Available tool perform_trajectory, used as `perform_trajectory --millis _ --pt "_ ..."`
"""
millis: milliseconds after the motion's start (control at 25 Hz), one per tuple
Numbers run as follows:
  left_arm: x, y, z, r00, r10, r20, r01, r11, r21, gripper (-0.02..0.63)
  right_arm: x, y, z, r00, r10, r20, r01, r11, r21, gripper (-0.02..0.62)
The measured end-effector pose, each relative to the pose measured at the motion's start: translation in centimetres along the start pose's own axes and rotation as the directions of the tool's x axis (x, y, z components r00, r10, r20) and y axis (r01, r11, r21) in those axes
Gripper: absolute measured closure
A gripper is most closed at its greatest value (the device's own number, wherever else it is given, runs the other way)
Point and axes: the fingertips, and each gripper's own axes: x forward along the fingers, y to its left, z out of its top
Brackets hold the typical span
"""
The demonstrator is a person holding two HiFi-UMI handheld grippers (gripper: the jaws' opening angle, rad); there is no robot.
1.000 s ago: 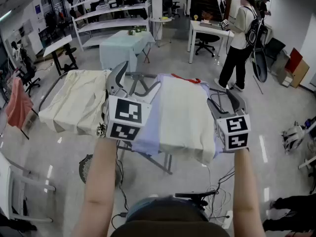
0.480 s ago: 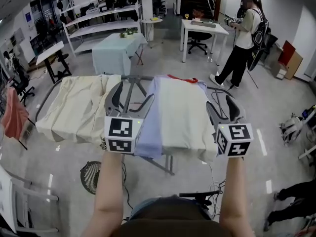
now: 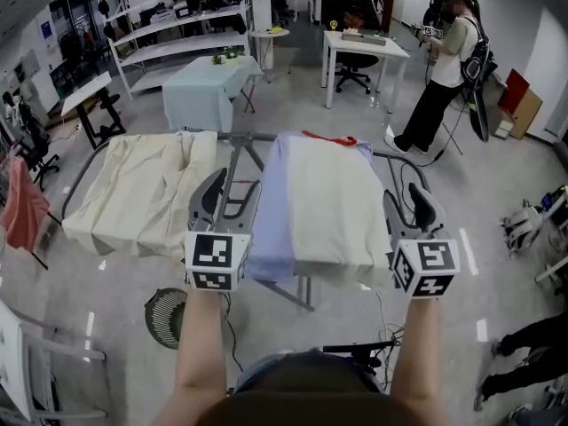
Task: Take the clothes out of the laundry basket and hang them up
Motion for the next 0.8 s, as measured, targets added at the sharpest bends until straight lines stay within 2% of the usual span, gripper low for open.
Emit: perform_trajectory --millis 80,160,200,240,800 --pt "-0.3 0.4 0.1 1.000 0.017 -0.002 -0.017 1.000 0.000 0.418 -0.2 0.1 0.6 1.000 -0.009 0.017 0.009 1.000 -0.001 0.462" --pt "-0.6 0.8 0.3 0.999 0.042 0.006 -0.042 0.999 0.008 0.482 -0.4 0.2 1.0 0.999 -0.017 0.036 0.017 1.000 0.001 0.570" --pt "-0.7 1.0 0.4 0.998 0.055 0.009 -0.055 0.998 0.014 0.568 -0.5 0.2 1.2 0.999 -0.017 0.041 0.017 1.000 0.001 0.595" --pt "-0.8 1.0 0.5 0.998 0.060 0.011 -0.061 0.998 0.018 0.606 -0.4 0.3 1.2 0.999 -0.014 0.041 0.014 1.000 -0.002 0.595" --pt "-1.0 1.3 0.7 0.998 0.059 0.038 -0.060 0.998 0.017 0.606 -0.7 0.0 1.4 0.999 -0.023 0.032 0.025 0.998 -0.062 0.595"
